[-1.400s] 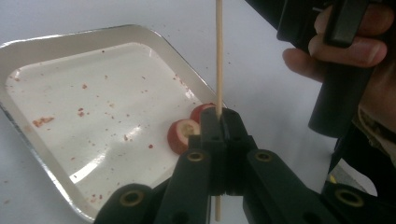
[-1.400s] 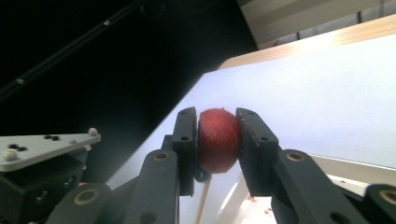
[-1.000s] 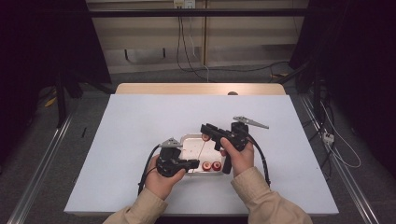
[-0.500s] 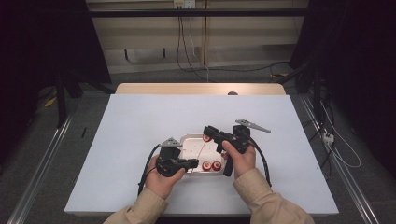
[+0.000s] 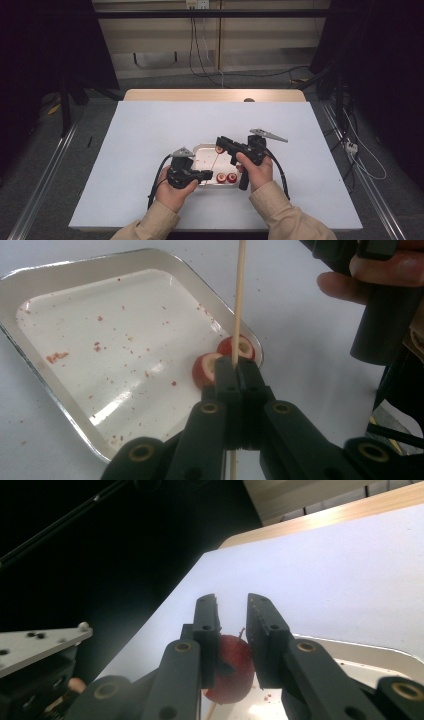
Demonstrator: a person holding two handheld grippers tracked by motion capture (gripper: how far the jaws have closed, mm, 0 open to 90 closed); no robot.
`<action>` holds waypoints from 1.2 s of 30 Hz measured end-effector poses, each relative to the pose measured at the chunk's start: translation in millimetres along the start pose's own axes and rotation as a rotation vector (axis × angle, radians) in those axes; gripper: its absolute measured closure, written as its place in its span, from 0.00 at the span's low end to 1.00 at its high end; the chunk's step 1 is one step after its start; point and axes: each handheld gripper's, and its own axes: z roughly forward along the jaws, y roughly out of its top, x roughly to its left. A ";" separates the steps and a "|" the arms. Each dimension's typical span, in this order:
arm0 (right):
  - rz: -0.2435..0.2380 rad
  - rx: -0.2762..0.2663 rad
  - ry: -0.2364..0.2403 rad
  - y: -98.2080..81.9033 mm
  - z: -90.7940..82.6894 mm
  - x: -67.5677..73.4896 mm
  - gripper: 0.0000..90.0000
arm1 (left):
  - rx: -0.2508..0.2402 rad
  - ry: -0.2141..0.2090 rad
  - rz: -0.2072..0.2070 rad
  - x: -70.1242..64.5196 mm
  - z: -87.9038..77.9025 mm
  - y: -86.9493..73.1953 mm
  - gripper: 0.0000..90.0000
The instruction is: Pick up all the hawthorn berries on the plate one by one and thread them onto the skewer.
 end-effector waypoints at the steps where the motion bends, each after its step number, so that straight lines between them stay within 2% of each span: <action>1: 0.006 -0.006 -0.001 -0.2 -0.2 -0.1 0.85 | 0.004 0.002 0.002 -1.0 0.4 0.6 1.00; 11: -0.013 0.001 0.005 -1.3 1.0 0.9 0.85 | 0.004 0.007 0.010 -0.2 0.4 2.5 1.00; 21: -0.008 -0.003 0.015 -2.0 0.7 1.1 0.85 | 0.010 0.014 0.019 -1.7 0.6 3.7 1.00; 27: -0.005 -0.006 0.008 -2.4 1.3 0.6 0.85 | 0.011 0.018 0.016 -1.6 1.1 4.5 1.00; 28: -0.017 -0.008 0.003 -2.7 1.4 1.1 0.85 | 0.015 0.012 0.015 -1.0 1.2 4.6 1.00; 34: -0.005 0.008 0.016 -6.1 4.0 1.9 0.85 | 0.014 0.014 0.007 0.2 0.6 5.7 1.00; 35: -0.010 0.006 0.017 -7.2 4.5 2.2 0.85 | 0.008 0.012 0.003 0.6 0.8 5.2 1.00; 36: -0.011 0.012 0.018 -7.6 4.8 2.4 0.85 | -0.036 -0.012 -0.001 1.3 -0.8 6.9 1.00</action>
